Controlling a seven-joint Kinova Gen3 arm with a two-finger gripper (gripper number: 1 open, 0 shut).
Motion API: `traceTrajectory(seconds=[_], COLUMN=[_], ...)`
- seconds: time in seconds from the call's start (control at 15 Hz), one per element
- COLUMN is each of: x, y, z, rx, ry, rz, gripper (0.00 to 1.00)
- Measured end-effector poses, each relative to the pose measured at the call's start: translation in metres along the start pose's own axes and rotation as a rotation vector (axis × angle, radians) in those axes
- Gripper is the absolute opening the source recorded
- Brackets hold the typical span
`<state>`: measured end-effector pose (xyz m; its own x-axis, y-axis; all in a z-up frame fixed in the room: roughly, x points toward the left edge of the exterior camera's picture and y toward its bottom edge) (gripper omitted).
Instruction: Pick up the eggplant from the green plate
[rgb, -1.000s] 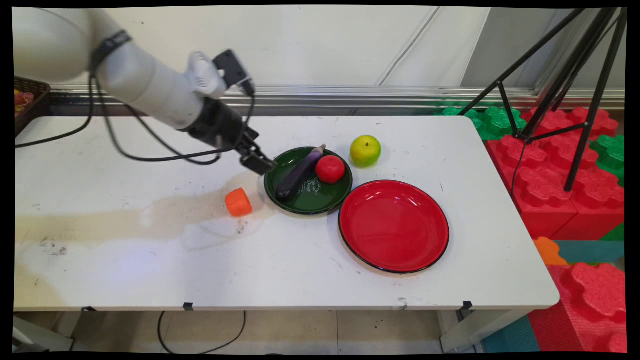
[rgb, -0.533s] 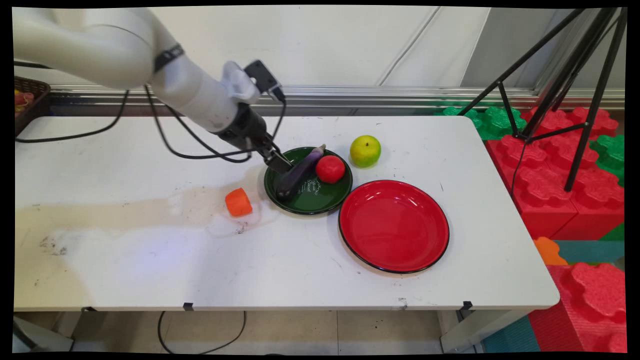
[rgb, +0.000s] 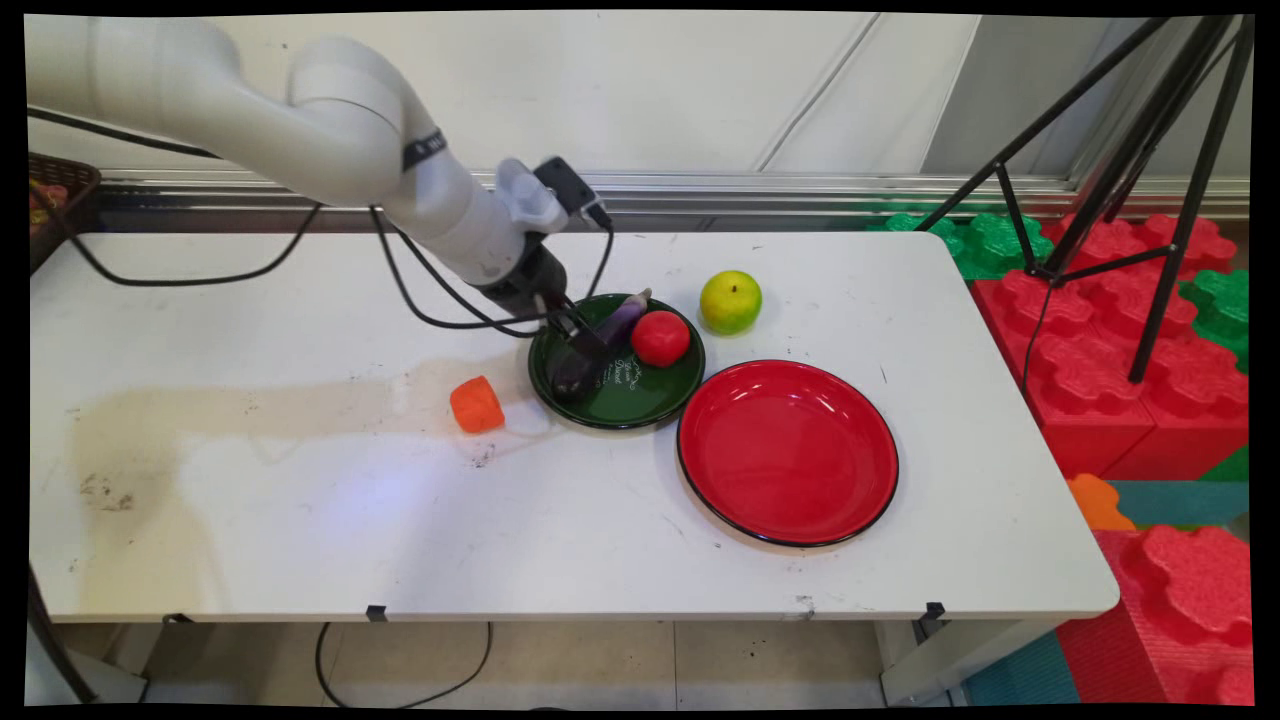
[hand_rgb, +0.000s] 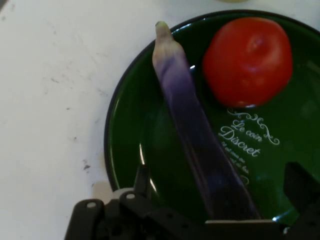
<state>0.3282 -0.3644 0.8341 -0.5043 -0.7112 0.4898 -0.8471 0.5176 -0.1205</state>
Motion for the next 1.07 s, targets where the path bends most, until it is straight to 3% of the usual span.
traceTrajectory(seconds=[0.33,0.8,0.87,1.07], x=[0.002,0.000,0.000,-0.001], y=[0.002,0.002,0.002,0.003], z=[0.035,0.055,0.056,0.056], rx=[-0.009,-0.007,-0.005,0.001], ry=[-0.038,-0.048,-0.046,-0.040], rz=[-0.034,-0.079,-0.088,-0.111], gripper=[1.00,1.00,0.00,0.00])
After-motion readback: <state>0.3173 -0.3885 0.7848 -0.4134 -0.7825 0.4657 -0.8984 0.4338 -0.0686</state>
